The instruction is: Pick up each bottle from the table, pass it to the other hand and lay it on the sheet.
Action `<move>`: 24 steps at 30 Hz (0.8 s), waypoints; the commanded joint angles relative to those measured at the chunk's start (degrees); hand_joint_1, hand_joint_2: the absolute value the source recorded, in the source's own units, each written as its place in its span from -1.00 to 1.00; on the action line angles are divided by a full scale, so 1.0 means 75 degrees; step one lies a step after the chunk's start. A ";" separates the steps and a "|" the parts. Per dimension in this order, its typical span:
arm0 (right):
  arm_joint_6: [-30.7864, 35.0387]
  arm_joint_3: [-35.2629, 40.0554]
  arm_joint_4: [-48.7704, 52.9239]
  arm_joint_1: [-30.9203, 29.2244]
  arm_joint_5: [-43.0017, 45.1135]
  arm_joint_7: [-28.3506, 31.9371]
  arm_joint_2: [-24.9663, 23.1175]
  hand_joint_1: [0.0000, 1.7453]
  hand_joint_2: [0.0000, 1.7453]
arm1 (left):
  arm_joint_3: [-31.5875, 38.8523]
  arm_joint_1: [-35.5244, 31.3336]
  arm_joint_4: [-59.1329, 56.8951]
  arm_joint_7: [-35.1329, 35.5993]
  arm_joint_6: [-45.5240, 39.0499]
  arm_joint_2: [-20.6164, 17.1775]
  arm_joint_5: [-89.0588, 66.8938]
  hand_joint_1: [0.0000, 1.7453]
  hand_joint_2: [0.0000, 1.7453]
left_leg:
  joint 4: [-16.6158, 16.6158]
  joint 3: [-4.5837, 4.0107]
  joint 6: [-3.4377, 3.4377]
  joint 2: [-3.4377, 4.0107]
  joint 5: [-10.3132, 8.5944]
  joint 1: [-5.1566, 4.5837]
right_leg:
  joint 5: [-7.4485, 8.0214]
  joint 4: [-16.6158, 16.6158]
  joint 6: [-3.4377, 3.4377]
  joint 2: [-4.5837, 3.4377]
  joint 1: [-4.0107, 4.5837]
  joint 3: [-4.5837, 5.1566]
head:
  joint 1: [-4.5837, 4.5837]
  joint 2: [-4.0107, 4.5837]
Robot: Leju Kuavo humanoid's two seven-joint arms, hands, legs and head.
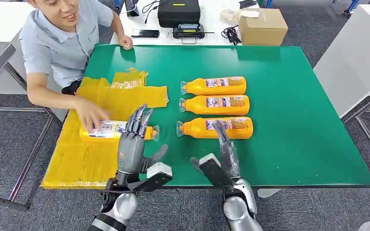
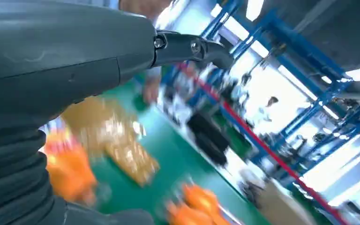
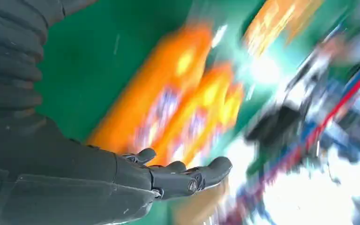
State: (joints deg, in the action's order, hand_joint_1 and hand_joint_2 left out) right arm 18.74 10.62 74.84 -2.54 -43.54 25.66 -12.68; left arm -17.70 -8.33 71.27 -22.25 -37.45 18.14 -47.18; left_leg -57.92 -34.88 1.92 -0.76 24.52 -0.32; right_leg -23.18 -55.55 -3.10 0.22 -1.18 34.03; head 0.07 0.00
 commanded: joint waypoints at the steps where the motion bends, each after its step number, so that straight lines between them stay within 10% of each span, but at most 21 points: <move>1: 0.1599 -0.0049 -0.0040 0.0027 -0.2399 -0.0772 0.0873 -1.00 1.00 | -0.0980 0.0189 0.0594 -0.0115 0.0772 -0.0257 0.1450 -1.00 1.00 | 0.0002 0.0024 -0.0010 -0.0009 0.0009 0.0009 | -0.0010 0.0009 0.0014 0.0015 0.0010 -0.0032 | 0.0000 0.0000; 24: 0.1314 -0.0532 -0.1055 -0.0358 -0.4064 -0.1661 0.1291 -1.00 1.00 | -0.1175 0.0386 0.0877 0.0056 0.1472 -0.0204 0.2015 -1.00 1.00 | 0.0006 0.0015 -0.0007 0.0007 0.0005 0.0003 | -0.0001 0.0009 0.0010 -0.0004 0.0005 -0.0019 | 0.0000 0.0000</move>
State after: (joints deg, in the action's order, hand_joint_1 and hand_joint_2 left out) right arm 30.25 8.15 73.46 -1.79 -74.05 13.33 -3.98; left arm -24.76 -5.50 78.31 -22.16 -26.93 17.42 -32.39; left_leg -57.92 -34.90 1.93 -0.77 24.53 -0.33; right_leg -23.18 -55.55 -3.10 0.23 -1.18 34.02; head 0.07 0.00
